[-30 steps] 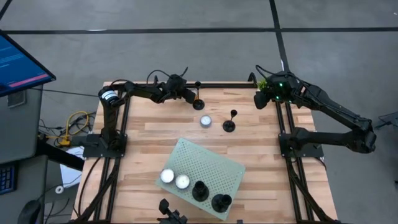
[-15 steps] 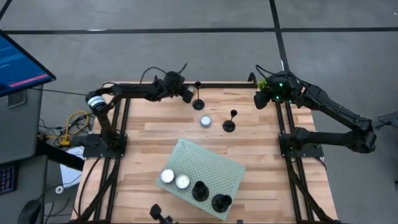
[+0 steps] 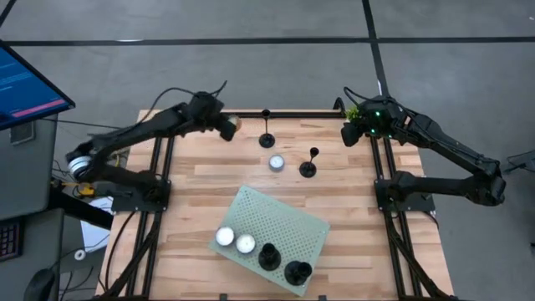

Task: Pick & Place candle stick holders
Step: Put the yellow patterned scented candle on the shelf aligned with the other red patterned scented candle

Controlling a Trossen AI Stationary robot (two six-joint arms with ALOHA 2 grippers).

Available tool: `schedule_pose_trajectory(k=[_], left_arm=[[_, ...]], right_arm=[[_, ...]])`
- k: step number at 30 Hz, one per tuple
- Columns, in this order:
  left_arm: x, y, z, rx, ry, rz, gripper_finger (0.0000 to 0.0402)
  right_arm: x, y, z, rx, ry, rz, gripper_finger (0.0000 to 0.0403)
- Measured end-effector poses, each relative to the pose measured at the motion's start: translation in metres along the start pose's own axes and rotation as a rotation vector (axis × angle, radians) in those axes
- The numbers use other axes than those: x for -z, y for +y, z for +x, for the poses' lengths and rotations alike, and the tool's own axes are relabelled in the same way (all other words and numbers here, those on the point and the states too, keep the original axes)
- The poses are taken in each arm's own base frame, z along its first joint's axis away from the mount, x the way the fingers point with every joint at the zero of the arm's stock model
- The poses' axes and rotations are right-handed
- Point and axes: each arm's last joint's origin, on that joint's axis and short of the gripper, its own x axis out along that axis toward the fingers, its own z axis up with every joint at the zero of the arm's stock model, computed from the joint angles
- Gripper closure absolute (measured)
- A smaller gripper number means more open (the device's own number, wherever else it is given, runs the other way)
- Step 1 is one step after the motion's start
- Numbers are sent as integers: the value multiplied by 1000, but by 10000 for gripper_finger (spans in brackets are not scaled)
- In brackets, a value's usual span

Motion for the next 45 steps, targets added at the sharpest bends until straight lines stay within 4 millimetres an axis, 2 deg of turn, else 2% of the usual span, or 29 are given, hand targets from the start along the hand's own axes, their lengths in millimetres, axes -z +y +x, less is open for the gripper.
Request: schedule_pose_trajectory(k=[3, 7, 14, 20, 29, 45], left_arm=[[5, -7, -30, 55, -7, -18, 401], [10, -23, -61, 184, -38, -21, 401], [25, -60, -88, 433, -9, 40, 401], [43, -93, -101, 588, 77, 87, 401], [63, -128, -106, 648, 179, 147, 401], [65, -149, -111, 574, 306, 307, 401]], right_arm=[[0, 0, 0, -1, -3, 1, 240], [-1, 0, 0, -2, -5, 1, 240], [-1, 0, 0, -2, -5, 2, 240], [0, 0, 0, -2, -4, 1, 240], [0, 0, 0, -2, -4, 1, 240], [0, 0, 0, -2, -3, 1, 240]])
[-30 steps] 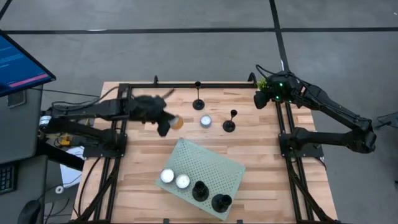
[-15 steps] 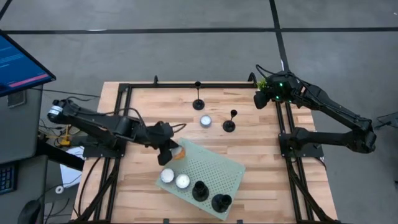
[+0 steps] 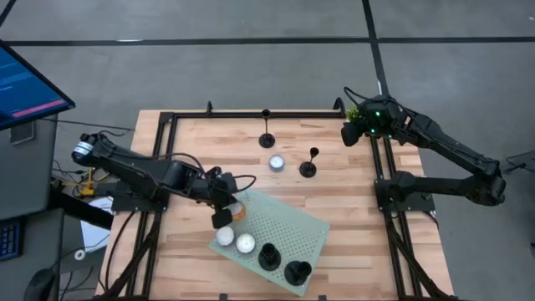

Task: Pick & Place candle stick holders
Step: Put the yellow patterned scented candle on the shelf aligned with the other red patterned scented candle

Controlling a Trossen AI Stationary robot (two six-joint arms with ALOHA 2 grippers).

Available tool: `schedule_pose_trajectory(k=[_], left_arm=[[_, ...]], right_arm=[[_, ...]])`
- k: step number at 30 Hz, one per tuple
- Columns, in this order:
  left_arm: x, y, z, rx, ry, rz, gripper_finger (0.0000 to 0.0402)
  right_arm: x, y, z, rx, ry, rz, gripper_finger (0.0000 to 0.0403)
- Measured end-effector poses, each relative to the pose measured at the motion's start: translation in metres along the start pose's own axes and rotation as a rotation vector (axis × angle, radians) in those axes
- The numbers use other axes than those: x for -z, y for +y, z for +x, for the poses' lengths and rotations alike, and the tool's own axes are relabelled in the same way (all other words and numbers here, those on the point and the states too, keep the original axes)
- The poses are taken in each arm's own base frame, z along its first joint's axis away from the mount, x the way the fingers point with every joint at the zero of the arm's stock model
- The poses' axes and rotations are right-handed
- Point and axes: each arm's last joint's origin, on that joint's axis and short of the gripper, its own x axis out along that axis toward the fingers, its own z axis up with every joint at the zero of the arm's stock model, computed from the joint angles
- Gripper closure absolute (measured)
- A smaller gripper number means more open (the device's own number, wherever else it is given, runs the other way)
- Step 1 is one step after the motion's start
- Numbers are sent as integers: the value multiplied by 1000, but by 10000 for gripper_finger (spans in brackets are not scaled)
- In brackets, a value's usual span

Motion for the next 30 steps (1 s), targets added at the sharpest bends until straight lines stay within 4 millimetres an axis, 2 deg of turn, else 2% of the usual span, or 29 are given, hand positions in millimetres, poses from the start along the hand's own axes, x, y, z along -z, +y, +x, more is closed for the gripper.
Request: schedule_pose_trajectory(k=[13, 30], left_arm=[[1, -1, 3, 0, 18, 48, 398], [0, 0, 2, 5, 7, 41, 328]], right_arm=[[0, 0, 0, 0, 1, 0, 240], [1, 0, 0, -23, 20, -3, 240]])
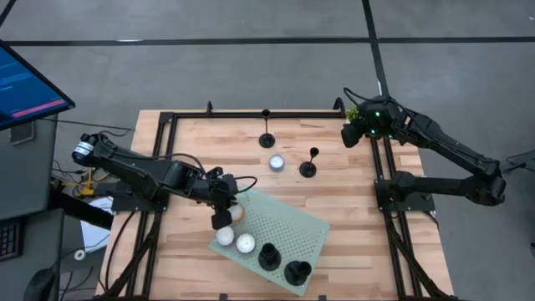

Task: Pick & Place candle stick holders
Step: Put the yellow patterned scented candle on the shelf aligned with the other red patterned scented candle, then put the blue patterned scented candle on the shelf aligned with the other blue patterned scented candle

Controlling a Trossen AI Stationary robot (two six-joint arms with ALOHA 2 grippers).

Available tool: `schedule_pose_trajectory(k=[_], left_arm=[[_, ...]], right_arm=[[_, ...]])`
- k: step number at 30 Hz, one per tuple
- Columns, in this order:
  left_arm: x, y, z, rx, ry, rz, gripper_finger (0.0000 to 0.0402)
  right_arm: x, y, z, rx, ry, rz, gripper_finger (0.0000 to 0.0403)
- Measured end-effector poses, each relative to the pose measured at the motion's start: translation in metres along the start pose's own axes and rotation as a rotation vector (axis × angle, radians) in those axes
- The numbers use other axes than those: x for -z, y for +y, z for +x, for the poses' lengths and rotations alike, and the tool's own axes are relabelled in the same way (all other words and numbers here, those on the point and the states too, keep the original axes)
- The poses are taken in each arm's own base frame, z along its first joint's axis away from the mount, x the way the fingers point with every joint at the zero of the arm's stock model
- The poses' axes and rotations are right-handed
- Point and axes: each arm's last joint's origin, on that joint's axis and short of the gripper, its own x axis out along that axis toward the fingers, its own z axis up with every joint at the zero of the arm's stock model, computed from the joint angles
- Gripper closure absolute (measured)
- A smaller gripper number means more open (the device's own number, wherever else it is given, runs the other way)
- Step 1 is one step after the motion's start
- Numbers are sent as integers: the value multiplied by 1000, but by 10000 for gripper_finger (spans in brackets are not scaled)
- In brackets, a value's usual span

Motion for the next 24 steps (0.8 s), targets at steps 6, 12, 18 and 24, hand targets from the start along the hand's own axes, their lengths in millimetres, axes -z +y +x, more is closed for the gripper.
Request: schedule_pose_trajectory(k=[6, 12, 18, 24], left_arm=[[-1, 0, -2, 6, -13, -3, 314], [-7, 3, -22, 58, -128, -54, 286], [-17, 25, -52, -139, -383, -164, 258], [-31, 79, -46, -398, -419, -306, 248]], right_arm=[[0, 0, 0, -2, 3, 0, 240], [0, 0, 0, -3, -1, 1, 240], [-1, 0, 0, -2, -6, 3, 240], [-1, 0, 0, 0, -8, 47, 240]])
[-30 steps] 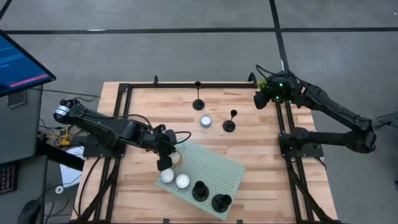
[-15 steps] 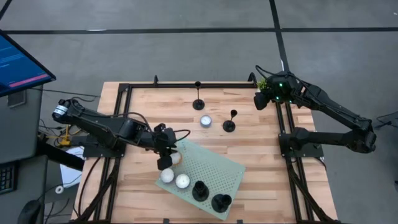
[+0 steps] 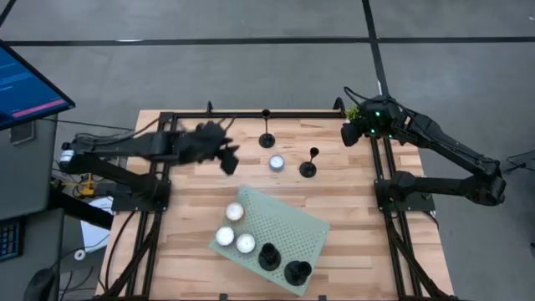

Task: Pick & Place candle stick holders
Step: Put the blue patterned scented candle on the shelf aligned with the other blue patterned scented candle

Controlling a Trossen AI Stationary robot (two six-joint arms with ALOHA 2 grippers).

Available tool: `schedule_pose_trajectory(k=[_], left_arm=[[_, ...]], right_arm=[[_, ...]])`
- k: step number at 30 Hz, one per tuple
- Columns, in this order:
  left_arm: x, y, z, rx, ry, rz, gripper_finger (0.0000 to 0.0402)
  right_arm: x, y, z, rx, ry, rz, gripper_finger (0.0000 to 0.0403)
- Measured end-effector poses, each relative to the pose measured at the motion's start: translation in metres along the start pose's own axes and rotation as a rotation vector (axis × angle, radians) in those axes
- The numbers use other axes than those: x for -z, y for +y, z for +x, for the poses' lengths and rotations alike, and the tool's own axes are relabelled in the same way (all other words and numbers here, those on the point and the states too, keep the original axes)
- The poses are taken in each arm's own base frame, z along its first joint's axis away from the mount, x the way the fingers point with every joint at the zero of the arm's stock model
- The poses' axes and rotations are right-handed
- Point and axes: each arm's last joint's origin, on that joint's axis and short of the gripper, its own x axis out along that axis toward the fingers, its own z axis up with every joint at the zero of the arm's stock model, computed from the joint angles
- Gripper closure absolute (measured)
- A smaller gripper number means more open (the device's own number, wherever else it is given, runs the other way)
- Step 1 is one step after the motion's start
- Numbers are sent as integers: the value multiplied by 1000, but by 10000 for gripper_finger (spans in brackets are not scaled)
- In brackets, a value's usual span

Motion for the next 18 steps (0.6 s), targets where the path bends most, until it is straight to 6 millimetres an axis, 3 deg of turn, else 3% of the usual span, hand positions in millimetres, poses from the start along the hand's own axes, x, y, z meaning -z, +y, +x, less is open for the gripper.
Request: schedule_pose_trajectory(k=[5, 10, 18], left_arm=[[-2, 19, 51, -78, 107, 96, 238], [8, 34, 102, 52, 103, 94, 220], [40, 55, 154, 119, -4, 11, 206]], right_arm=[[0, 0, 0, 0, -1, 13, 240], [0, 0, 0, 3, -1, 43, 240], [0, 0, 0, 5, 1, 53, 240]])
